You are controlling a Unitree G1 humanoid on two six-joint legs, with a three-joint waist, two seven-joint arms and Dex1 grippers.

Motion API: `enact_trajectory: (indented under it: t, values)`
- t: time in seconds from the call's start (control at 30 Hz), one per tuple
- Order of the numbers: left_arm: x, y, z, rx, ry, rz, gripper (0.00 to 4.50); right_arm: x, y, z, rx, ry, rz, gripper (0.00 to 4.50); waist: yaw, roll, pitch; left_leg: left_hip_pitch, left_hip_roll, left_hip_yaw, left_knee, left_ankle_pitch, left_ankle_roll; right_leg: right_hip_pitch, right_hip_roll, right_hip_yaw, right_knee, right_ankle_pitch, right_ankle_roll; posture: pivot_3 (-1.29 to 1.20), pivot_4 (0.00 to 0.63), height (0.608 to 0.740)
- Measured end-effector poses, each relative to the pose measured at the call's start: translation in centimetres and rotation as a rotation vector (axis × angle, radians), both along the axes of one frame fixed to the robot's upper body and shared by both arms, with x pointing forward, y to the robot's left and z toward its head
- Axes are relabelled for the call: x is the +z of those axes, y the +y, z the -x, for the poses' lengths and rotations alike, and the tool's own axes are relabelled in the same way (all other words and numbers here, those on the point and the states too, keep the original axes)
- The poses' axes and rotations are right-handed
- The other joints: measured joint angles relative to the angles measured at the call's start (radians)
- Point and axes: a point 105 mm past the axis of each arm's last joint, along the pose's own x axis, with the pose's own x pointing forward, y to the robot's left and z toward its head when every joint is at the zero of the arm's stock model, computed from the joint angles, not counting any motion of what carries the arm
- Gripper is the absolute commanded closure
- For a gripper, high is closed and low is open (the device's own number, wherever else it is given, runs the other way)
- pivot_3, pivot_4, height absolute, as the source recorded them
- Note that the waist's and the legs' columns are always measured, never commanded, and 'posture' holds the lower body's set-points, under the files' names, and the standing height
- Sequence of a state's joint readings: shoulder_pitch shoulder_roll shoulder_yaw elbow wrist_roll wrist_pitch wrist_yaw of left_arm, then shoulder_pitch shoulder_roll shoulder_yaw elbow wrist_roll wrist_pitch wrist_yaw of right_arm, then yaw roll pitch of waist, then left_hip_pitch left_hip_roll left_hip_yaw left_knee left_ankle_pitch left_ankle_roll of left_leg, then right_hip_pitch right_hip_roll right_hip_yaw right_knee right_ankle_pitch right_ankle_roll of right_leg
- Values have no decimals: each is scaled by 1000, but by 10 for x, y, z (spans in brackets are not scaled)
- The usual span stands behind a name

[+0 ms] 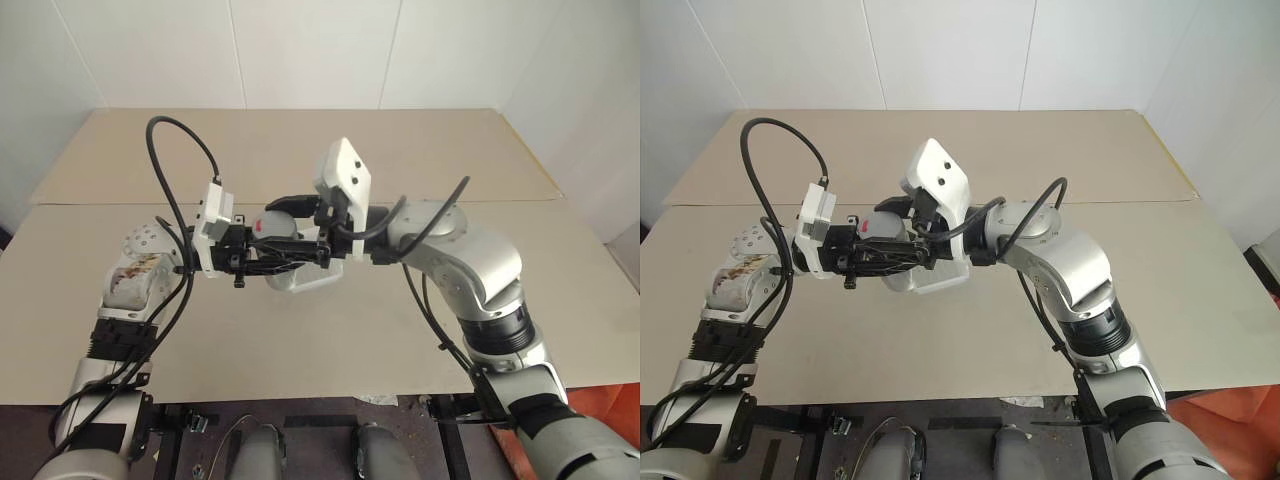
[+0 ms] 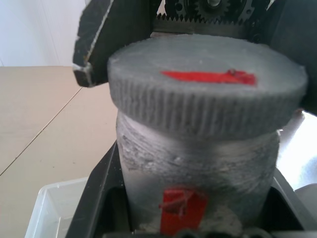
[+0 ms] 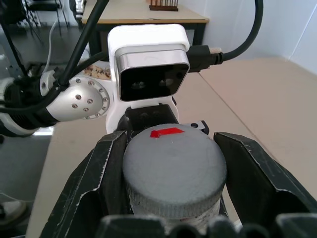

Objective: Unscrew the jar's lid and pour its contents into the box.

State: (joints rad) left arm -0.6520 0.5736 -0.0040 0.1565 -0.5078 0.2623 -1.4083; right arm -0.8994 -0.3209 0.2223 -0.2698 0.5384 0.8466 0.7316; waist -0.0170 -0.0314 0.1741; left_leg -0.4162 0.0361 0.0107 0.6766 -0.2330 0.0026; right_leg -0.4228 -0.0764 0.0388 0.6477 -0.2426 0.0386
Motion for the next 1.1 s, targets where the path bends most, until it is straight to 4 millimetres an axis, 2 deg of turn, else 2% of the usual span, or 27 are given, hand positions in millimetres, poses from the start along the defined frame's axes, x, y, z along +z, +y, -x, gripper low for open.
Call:
enact_trajectory:
  t: [0.07,0.2,0.27,0.37,0.5,0.57,0.67,0.7,0.73,0.9,0.97,1.03,1.1]
  values:
    - [-2,1,1,-5,2,-18,2570,7,-6,-2,-14,28,-34,1749,0,0,0,0,0,0,0,0,0,0,0,0,0,0,0,0,150,740]
    - [-12,9,2,13,34,-44,2570,42,-42,-15,-131,-5,-144,1749,5,0,0,0,0,0,0,0,0,0,0,-1,0,0,0,0,150,740]
    - [-12,10,1,20,33,-46,2570,40,-57,-19,-186,0,-151,1749,5,0,0,0,0,0,0,0,0,1,0,-1,-1,0,0,0,150,740]
    - [-10,14,-1,47,27,-40,2570,19,-80,-27,-297,2,-112,1749,4,0,0,0,0,0,0,0,0,0,0,0,-1,0,0,0,150,740]
    - [-5,26,-6,124,11,-25,2570,-32,-126,-42,-542,25,5,1749,4,0,0,0,0,1,0,0,0,0,0,0,-1,0,0,0,150,740]
    - [-2,30,-10,171,1,-13,2570,-57,-143,-46,-647,54,51,1749,2,0,0,0,0,0,0,0,0,0,0,0,-1,0,0,0,150,740]
    - [-3,35,-16,248,-13,-10,2570,-101,-160,-50,-762,154,117,1749,-5,0,0,0,0,1,0,0,0,0,0,2,0,0,0,0,150,740]
    - [-4,36,-18,269,-15,-11,2570,-111,-162,-51,-786,168,135,1749,-7,0,0,0,0,1,0,0,0,0,0,2,0,0,0,0,150,740]
    - [-5,36,-20,292,-21,-10,2570,-117,-163,-54,-809,166,151,1749,-7,0,0,0,0,1,0,0,0,0,0,2,0,0,0,0,150,740]
    - [-4,37,-30,387,-47,0,2570,-147,-169,-58,-886,185,213,144,-1,0,0,0,0,1,0,0,0,0,0,1,-1,0,0,0,150,740]
    - [-5,40,-35,441,-61,-12,2570,-150,-169,-56,-878,203,216,37,2,0,0,0,-1,1,0,0,0,0,0,1,-1,0,0,0,150,740]
    - [-1,40,-42,501,-110,-23,2570,-141,-168,-54,-853,209,198,37,3,0,0,0,-1,1,0,0,0,1,0,1,-1,0,0,0,150,740]
    - [12,37,-55,582,-236,-62,2570,-122,-169,-49,-799,210,181,37,8,0,0,0,-1,0,0,0,0,1,0,0,-1,0,0,0,150,740]
